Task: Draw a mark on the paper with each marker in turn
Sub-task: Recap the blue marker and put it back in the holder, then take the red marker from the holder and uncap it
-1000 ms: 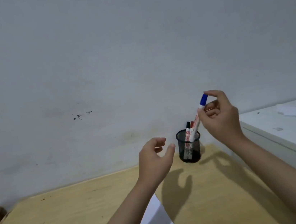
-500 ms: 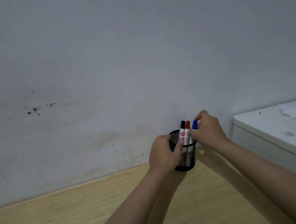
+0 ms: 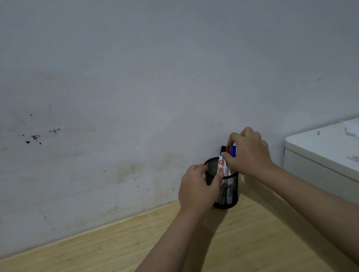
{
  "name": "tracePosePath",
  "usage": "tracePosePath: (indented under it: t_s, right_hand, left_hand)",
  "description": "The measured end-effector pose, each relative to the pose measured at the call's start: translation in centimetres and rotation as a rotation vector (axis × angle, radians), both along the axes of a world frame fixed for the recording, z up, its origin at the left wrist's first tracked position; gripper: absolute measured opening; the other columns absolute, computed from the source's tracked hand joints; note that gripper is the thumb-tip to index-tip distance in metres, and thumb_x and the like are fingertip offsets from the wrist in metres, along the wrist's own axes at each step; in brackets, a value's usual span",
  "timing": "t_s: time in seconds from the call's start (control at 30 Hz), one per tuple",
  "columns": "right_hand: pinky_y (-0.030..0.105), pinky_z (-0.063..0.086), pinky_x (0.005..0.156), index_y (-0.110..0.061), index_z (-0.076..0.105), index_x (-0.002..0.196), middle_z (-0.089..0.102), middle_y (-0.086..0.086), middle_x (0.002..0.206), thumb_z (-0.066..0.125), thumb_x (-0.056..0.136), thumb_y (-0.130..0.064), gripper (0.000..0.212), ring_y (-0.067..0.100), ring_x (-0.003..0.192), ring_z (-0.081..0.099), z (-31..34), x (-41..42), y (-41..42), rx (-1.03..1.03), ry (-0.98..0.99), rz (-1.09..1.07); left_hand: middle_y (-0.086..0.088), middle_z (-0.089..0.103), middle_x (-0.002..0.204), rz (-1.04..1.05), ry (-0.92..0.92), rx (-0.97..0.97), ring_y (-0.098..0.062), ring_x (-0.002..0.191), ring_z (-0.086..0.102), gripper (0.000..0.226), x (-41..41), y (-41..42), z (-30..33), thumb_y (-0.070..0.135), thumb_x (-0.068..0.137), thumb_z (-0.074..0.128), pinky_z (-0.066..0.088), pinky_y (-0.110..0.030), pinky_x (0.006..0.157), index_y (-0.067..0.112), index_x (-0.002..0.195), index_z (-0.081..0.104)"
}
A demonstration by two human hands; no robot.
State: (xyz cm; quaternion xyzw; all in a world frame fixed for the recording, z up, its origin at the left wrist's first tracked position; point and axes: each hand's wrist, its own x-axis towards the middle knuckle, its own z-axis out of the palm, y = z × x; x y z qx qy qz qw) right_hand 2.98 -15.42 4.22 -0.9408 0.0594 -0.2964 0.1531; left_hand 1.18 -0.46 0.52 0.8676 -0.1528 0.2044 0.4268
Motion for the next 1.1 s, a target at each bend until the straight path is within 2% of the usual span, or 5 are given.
tracePosePath:
  t_s: [0.27, 0.37, 0.57, 0.9, 1.1]
  right_hand:
    - [0.038, 0.028, 0.087, -0.021, 0.066, 0.08, 0.061, -0.004, 0.088, 0.073, 0.07, -0.034, 0.018, 0.02, 0.097, 0.046, 1.6, -1.0, 0.8, -0.1, -0.095, 0.197]
    - [0.039, 0.038, 0.092, -0.02, 0.067, 0.077, 0.066, -0.01, 0.076, 0.075, 0.071, -0.026, 0.012, 0.012, 0.086, 0.053, 2.2, -2.0, 1.2, 0.025, -0.049, 0.341]
    - [0.017, 0.054, 0.075, -0.013, 0.069, 0.085, 0.072, -0.002, 0.078, 0.075, 0.07, 0.002, 0.022, 0.007, 0.076, 0.069, 3.4, -6.9, 2.3, 0.372, -0.268, 0.565]
    - [0.023, 0.057, 0.077, -0.018, 0.061, 0.088, 0.073, 0.006, 0.087, 0.065, 0.076, 0.015, 0.036, 0.011, 0.083, 0.073, 4.5, -18.7, 8.0, 0.742, -0.157, 0.773]
    - [0.026, 0.058, 0.076, -0.006, 0.054, 0.089, 0.069, 0.01, 0.088, 0.064, 0.079, 0.015, 0.025, 0.018, 0.084, 0.074, 4.8, -23.4, 11.7, 0.907, -0.177, 0.899]
  left_hand:
    - [-0.004, 0.063, 0.111, -0.011, 0.032, 0.118, -0.021, 0.104, 0.057, 0.037, -0.3, 0.3, 0.6, 0.044, 0.084, 0.057, 0.046, -0.032, 0.075, 0.013, 0.105, 0.064]
    - [-0.005, 0.062, 0.114, -0.067, 0.072, 0.106, -0.022, 0.108, 0.055, 0.035, -0.7, 0.6, 0.8, 0.039, 0.085, 0.057, 0.044, -0.03, 0.078, 0.014, 0.109, 0.06]
    - [0.005, 0.063, 0.111, -0.14, 0.088, -0.265, -0.01, 0.099, 0.06, 0.031, -4.9, 2.3, 2.6, 0.018, 0.087, 0.058, 0.048, -0.025, 0.086, 0.022, 0.118, 0.057]
    - [-0.014, 0.073, 0.095, -0.355, 0.462, -0.847, -0.021, 0.092, 0.071, 0.028, -16.3, 8.4, 7.2, 0.007, 0.095, 0.041, 0.052, -0.026, 0.075, 0.008, 0.103, 0.068]
    - [-0.014, 0.074, 0.093, -0.29, 0.345, -0.904, -0.021, 0.091, 0.071, 0.015, -21.8, 11.5, 7.7, 0.01, 0.086, 0.061, 0.052, -0.031, 0.081, 0.004, 0.097, 0.069]
